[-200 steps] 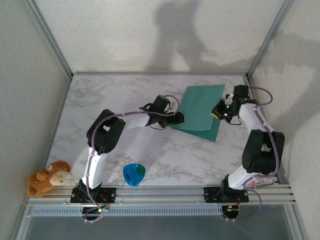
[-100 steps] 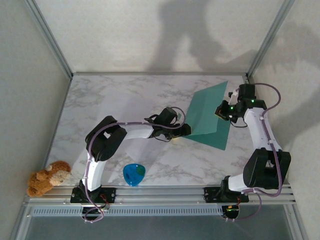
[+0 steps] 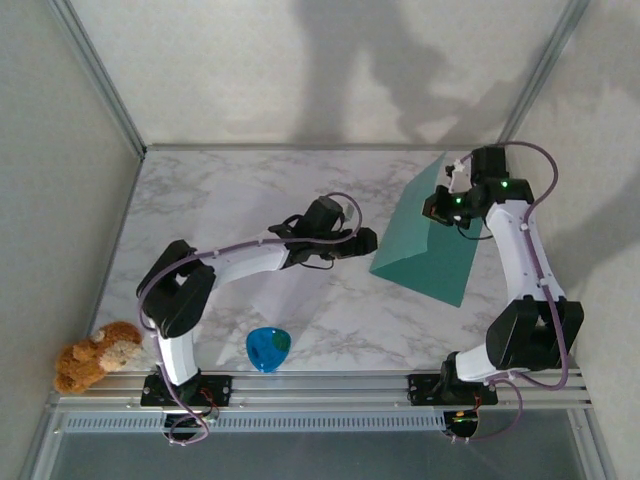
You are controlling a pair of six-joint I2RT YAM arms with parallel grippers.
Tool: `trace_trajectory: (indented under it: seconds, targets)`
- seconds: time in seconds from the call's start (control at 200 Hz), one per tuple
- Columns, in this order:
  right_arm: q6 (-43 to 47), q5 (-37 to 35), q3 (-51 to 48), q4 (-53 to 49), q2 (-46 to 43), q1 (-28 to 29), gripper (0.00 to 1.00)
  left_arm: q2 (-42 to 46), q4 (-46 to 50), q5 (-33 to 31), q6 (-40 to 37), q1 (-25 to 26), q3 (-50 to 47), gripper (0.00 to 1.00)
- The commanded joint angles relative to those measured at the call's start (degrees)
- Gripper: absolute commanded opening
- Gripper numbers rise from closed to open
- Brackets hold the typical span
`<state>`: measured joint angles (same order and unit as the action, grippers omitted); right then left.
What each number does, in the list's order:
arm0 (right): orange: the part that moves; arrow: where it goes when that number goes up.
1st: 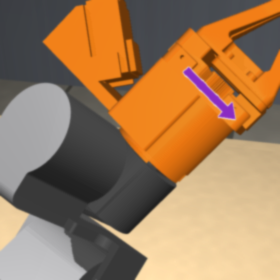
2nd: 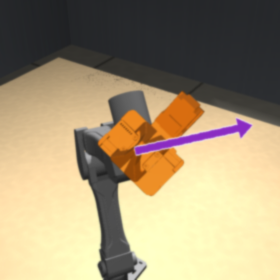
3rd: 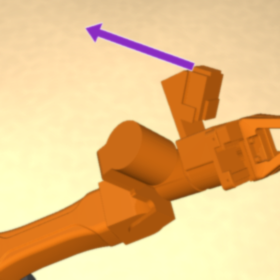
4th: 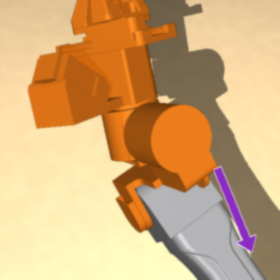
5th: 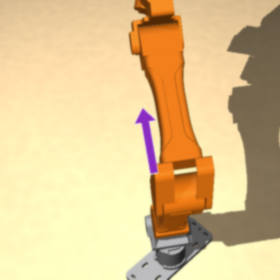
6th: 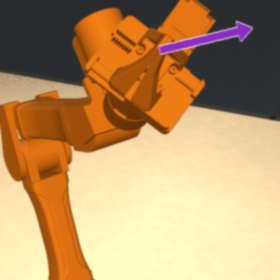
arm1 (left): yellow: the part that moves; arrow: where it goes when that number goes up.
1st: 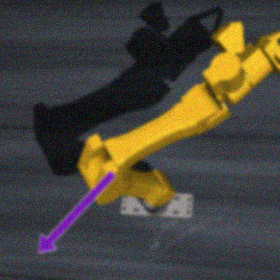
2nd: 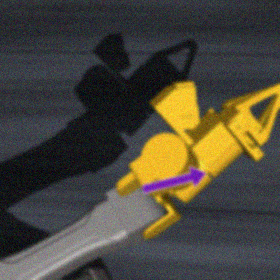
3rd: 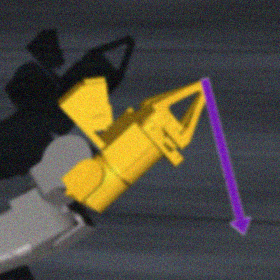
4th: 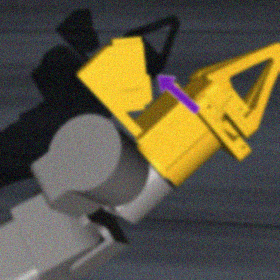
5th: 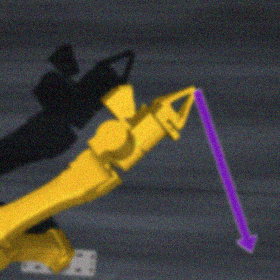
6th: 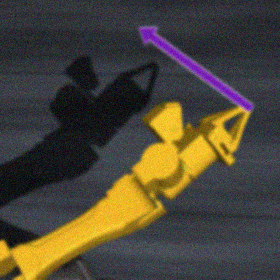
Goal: Put the files into the folder
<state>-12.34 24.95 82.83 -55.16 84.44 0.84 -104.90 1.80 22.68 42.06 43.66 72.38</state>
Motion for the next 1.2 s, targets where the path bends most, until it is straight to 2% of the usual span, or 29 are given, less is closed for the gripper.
trace_trajectory:
  seconds: [0.0,0.406,0.811,0.996,1.117,1.192]
  targets:
    - [4.6,-2.4,5.6,-7.1,2.4,2.0,0.00,4.0,2.9,-2.6,-1.7,-1.7,-1.6,0.86]
    - [8.4,-8.6,17.3,-18.2,8.9,6.9,0.00,9.9,4.3,-3.3,-2.4,-5.8,-6.5,0.86]
    - [6.3,-9.8,19.5,-17.9,12.9,15.0,0.00,13.6,4.0,-1.9,-2.4,-8.7,-9.0,0.86]
    - [3.3,-5.7,19.3,-15.5,14.0,17.2,0.32,14.2,2.9,-0.6,-1.9,-9.2,-9.0,0.87]
    - [0.6,-1.4,19.0,-12.8,13.6,17.3,0.47,14.0,1.5,1.9,-1.6,-9.7,-8.8,0.89]
    - [-0.8,1.9,18.7,-10.9,13.6,17.3,0.52,13.5,0.1,4.3,-1.4,-9.7,-8.5,0.91]
